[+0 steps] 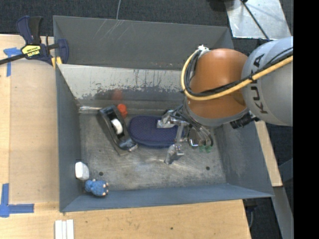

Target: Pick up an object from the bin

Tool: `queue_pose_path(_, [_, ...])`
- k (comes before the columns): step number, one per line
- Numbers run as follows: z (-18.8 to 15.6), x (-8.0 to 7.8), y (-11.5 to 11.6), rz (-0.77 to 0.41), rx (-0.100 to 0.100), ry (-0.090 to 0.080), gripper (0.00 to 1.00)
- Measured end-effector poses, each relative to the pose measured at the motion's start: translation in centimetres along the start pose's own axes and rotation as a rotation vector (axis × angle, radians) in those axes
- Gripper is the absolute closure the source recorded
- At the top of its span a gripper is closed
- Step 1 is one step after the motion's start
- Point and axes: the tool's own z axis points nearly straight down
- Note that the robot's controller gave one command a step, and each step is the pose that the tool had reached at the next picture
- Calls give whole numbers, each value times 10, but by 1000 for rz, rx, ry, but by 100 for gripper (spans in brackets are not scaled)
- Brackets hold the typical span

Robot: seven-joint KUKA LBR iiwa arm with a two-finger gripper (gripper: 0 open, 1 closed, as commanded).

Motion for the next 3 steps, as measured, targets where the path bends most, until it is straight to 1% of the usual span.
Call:
queue_pose_path(1, [89, -61, -24, 49, -1, -12, 0])
queue_pose_path(2, [83, -63, -23, 48, -2, -22, 100])
queue_pose_path(3, [-24, -80, -43, 55, 0, -18, 100])
